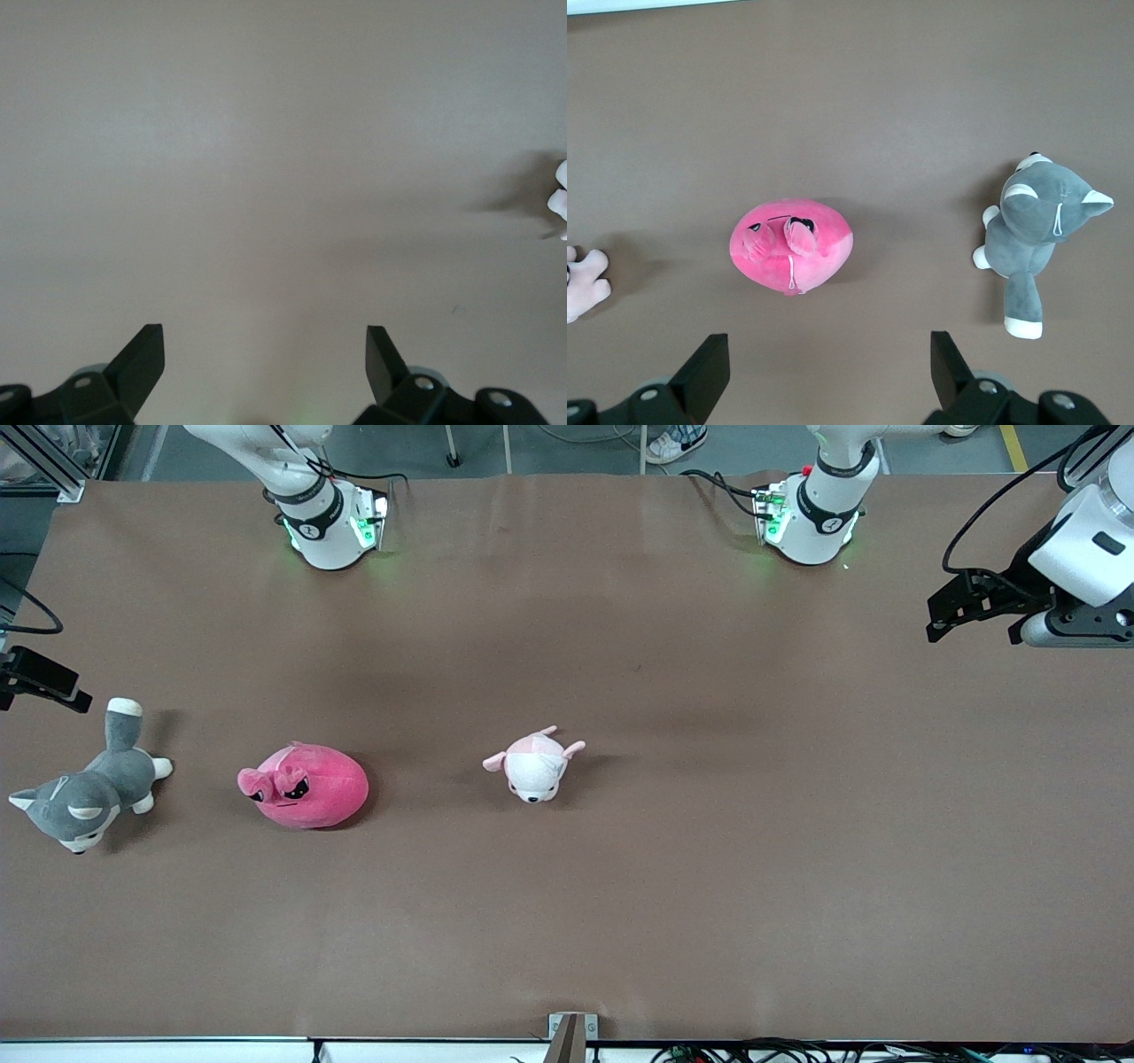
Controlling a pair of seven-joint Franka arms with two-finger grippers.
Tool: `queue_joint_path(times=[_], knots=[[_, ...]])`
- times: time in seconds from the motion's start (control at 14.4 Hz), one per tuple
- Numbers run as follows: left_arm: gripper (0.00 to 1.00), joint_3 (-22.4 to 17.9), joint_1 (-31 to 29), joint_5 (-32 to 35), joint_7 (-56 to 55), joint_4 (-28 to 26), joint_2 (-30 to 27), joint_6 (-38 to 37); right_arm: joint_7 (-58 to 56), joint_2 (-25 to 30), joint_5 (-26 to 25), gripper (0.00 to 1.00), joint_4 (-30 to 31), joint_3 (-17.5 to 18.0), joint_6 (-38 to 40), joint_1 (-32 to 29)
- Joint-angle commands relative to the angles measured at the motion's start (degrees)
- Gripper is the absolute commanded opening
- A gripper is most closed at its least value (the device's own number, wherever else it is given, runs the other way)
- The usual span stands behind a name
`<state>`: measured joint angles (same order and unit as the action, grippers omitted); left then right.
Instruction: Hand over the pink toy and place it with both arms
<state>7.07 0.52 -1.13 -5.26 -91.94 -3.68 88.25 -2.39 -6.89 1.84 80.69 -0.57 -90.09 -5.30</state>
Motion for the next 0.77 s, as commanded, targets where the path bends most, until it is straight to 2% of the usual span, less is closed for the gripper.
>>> queue_joint_path(times=[0.0, 0.14, 0.56, 0.7], knots=[[1.0, -0.13, -0.17, -1.06, 0.95, -0.79, -0.62, 0.7, 1.24, 7.84, -1.84, 1.0, 11.38, 0.48, -6.04, 0.29], [1.0, -0.13, -0.17, -1.06, 1.04, -0.7, -0.45, 0.7, 1.24, 9.87, -1.93, 1.0, 14.57, 0.48, -7.46, 0.47], [1.0, -0.13, -0.08, -0.63, 1.57, 0.09, 0.17, 0.52, -1.83, 10.76, -1.84, 1.0, 14.58, 0.39, -5.97, 0.47], [1.0, -0.13, -0.17, -0.36, 1.3, 1.93, 1.39, 0.52, -1.74, 10.76, -1.84, 1.0, 14.58, 0.39, -6.06, 0.47]])
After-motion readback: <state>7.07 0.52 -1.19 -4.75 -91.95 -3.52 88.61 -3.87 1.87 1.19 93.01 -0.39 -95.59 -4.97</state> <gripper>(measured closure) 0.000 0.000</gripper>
